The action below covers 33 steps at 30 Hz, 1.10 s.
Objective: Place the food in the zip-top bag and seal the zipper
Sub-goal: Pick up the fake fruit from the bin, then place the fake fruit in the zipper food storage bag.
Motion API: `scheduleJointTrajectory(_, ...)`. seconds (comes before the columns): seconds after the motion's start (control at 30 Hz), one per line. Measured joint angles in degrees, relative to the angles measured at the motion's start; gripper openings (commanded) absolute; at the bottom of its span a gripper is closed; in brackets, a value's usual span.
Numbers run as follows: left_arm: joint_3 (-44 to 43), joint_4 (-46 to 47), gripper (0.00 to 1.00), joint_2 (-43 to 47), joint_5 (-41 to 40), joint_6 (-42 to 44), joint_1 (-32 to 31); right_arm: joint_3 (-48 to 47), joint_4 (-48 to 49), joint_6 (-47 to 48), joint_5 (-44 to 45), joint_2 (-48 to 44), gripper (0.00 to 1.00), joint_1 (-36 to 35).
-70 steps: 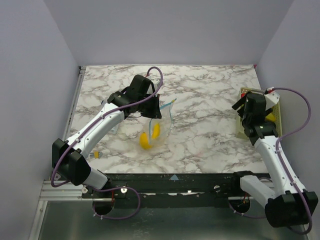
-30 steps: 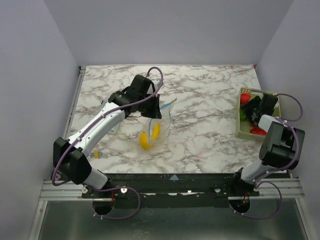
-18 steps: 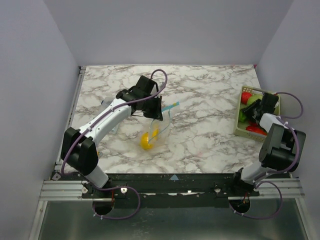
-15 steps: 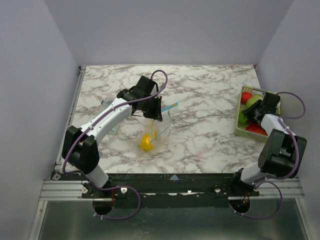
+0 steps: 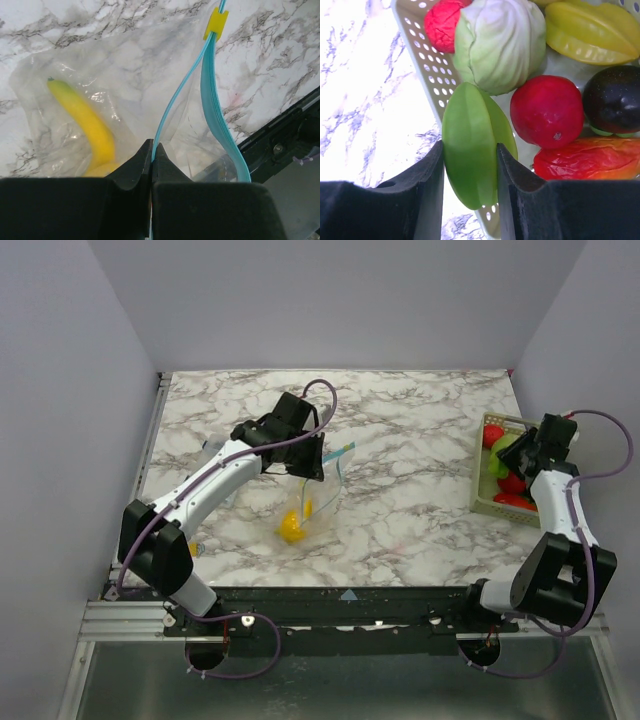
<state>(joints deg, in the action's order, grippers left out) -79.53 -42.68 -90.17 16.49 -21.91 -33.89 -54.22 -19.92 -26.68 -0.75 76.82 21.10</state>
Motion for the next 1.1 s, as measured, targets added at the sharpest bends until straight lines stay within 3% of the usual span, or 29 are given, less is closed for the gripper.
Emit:
scheduleJointTrajectory(0.3,-0.81,-0.94,0.0,2.23,-2.99,0.52,0.0,-2.08,-1.25,0.2,-8.59,-1.11,0.01,-0.7)
scheduleJointTrajectory(0.4,-2.89,-2.51,0.0,1.95,-3.74,0.46,0.0,-2.1,-1.16,-0.96,-14.53,-3.28,0.0,-4.35)
scheduleJointTrajectory(0.57,-4.15,-2.51,0.0,1.86,-4.5,0.52,0.0,-2.1,3.08,-6.99,-26.49,-8.33,0.0,-20.65)
scheduleJointTrajectory(0.73,-4.15,-2.36,0.0,1.2,-4.5,0.72,0.0,0.85,14.38,-19.96,-32.17,-11.93,0.01,-38.77)
scheduleJointTrajectory(0.93,-2.67,-0.81,0.0,1.03,-4.7,0.9,0.0,2.21,23.28,-34.49,-30.38,-9.42,0.01,-56.7)
scheduleJointTrajectory(1.1,-0.52,-0.15,0.0,1.25,-6.19,0.66,0.46,2.97,22.69,-44.57,-21.66,-8.87,0.01,-62.95)
